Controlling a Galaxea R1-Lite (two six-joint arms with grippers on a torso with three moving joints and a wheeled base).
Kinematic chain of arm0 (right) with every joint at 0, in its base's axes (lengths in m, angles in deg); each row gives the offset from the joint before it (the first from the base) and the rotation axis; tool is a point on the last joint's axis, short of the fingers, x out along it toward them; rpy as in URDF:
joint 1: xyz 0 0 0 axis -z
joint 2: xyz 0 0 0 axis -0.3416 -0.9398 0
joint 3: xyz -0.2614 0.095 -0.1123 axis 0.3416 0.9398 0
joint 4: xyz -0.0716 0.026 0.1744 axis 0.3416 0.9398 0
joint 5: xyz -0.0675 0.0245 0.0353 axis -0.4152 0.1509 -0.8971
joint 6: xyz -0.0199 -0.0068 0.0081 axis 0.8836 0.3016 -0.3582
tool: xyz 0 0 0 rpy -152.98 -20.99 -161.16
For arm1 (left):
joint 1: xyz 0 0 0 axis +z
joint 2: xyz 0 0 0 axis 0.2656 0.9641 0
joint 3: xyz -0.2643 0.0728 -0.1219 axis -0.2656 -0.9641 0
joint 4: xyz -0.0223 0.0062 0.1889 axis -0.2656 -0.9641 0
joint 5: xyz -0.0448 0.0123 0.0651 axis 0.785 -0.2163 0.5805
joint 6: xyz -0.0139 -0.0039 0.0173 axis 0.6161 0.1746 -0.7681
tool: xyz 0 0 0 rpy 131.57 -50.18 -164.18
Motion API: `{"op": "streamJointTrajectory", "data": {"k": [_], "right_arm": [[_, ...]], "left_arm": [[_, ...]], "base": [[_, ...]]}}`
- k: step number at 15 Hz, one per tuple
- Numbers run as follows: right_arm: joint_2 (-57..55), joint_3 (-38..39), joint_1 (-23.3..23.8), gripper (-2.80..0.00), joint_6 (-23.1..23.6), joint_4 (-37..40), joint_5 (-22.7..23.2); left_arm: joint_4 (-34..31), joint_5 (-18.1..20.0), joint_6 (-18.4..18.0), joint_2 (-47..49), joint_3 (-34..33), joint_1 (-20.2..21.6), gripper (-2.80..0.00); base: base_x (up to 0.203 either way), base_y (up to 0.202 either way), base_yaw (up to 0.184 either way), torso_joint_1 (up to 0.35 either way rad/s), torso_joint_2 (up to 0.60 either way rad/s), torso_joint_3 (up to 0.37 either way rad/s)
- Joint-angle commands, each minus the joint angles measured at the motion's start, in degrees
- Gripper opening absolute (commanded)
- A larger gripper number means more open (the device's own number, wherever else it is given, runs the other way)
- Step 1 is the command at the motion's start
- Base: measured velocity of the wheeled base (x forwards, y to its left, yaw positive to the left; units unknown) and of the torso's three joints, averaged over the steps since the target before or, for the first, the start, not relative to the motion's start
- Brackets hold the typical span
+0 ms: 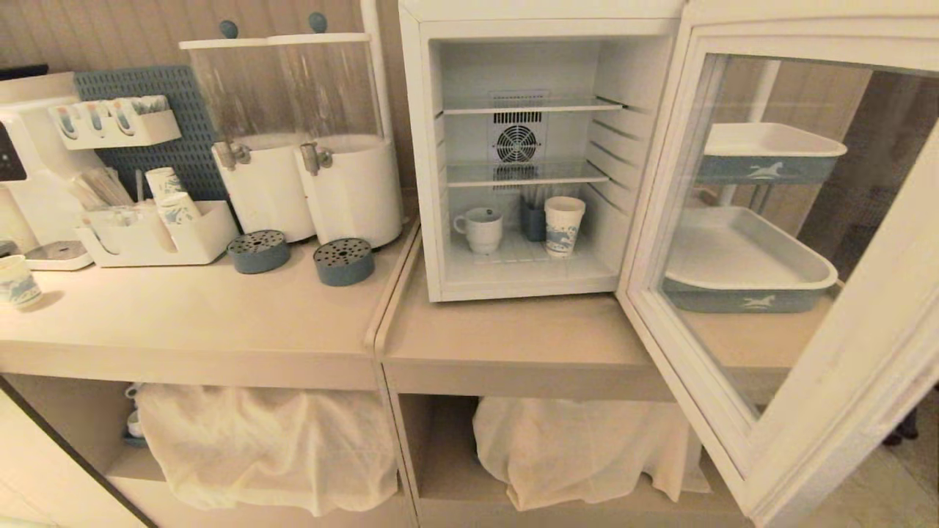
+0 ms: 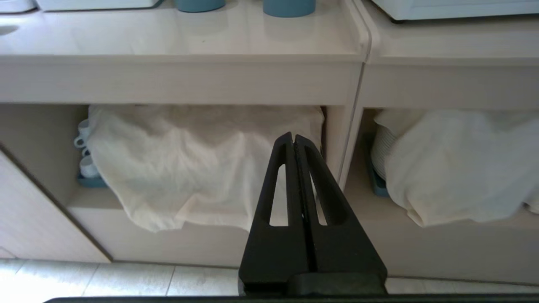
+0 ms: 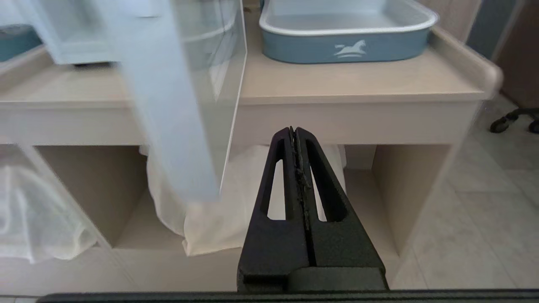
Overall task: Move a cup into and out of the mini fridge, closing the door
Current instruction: Take the ceramic cup out of the freezer
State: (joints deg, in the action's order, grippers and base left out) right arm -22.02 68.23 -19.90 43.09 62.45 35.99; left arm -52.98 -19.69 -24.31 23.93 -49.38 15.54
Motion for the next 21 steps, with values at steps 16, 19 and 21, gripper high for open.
{"op": "streamJointTrajectory", "data": {"k": [16, 19, 21], "right_arm": [[-0.1, 0.8, 0.1, -2.80, 0.0, -0.2, 0.0], [-0.1, 0.8, 0.0, -2.80, 0.0, -0.2, 0.0], [-0.1, 0.8, 0.0, -2.80, 0.0, -0.2, 0.0]], "left_arm": [[0.6, 0.0, 0.2, 0.0, -0.3, 0.0, -2.80], [0.6, 0.0, 0.2, 0.0, -0.3, 0.0, -2.80], [0.5, 0.0, 0.2, 0.0, -0.3, 0.0, -2.80]], "base": [[-0.044, 0.053, -0.001, 0.001, 0.00, 0.002], [0.000, 0.196, 0.000, 0.005, 0.00, 0.004], [0.000, 0.194, 0.001, 0.004, 0.00, 0.002]]}}
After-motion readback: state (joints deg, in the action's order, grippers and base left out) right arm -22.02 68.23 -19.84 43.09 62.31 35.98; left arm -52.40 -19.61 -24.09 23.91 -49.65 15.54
